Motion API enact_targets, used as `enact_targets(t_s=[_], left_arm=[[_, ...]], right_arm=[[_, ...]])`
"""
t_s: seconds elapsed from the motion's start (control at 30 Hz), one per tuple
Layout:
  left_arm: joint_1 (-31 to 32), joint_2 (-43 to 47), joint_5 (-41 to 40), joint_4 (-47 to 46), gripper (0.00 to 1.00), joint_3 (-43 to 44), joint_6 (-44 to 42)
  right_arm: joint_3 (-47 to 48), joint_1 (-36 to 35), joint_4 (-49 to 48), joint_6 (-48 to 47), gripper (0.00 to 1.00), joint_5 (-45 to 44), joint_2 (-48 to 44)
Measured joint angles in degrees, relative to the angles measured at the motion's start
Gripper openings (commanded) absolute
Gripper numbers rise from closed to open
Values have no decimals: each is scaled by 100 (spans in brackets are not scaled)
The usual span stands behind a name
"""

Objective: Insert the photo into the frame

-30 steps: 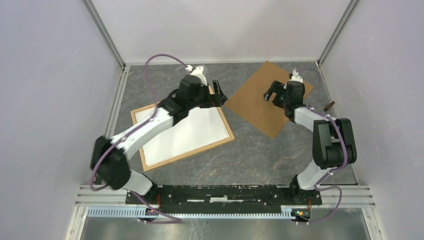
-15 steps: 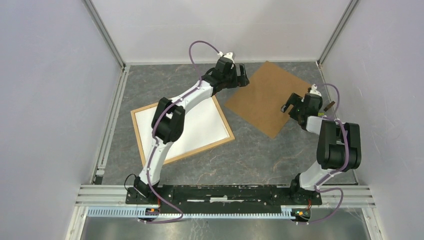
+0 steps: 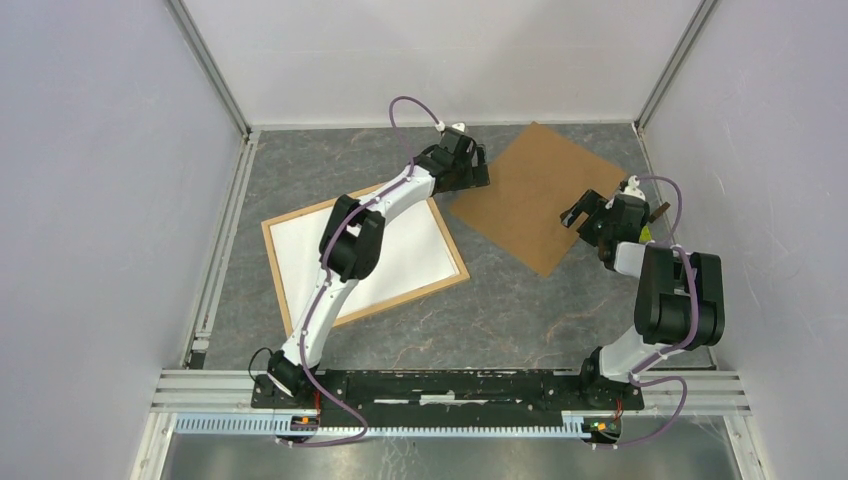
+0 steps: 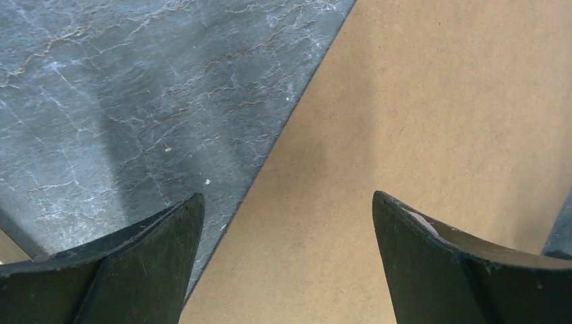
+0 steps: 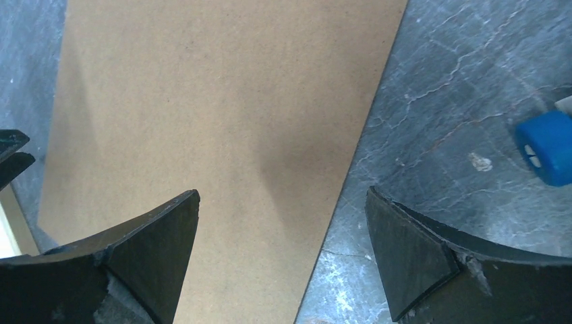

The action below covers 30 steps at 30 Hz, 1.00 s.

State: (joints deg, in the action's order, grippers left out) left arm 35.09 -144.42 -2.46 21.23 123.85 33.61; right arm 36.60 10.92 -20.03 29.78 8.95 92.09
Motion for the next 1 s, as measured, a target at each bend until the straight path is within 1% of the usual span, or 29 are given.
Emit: enact_targets(t_s=[0.27, 0.37, 0.6, 0.73, 0.87, 1.0], left_arm=[[-2, -17, 149, 234, 100, 87, 271], [-15, -17, 310, 245, 100, 90, 365], [-188, 17, 876, 170, 98, 17, 570], [-310, 162, 1300, -170, 97, -315, 752], [-396, 372, 1639, -566, 97, -793, 1082], [-398, 656, 1832, -726, 97, -1178, 1294]], right_arm=[[-90, -50, -271, 256, 98, 310, 46], [-199, -116, -564, 466, 98, 492, 90], [-605, -136, -1408, 916, 98, 560, 111], [-745, -127, -1617, 1045, 98, 564, 72], [-892, -111, -1580, 1078, 98, 557, -101], [-938, -85, -1491, 1121, 98, 560, -195]])
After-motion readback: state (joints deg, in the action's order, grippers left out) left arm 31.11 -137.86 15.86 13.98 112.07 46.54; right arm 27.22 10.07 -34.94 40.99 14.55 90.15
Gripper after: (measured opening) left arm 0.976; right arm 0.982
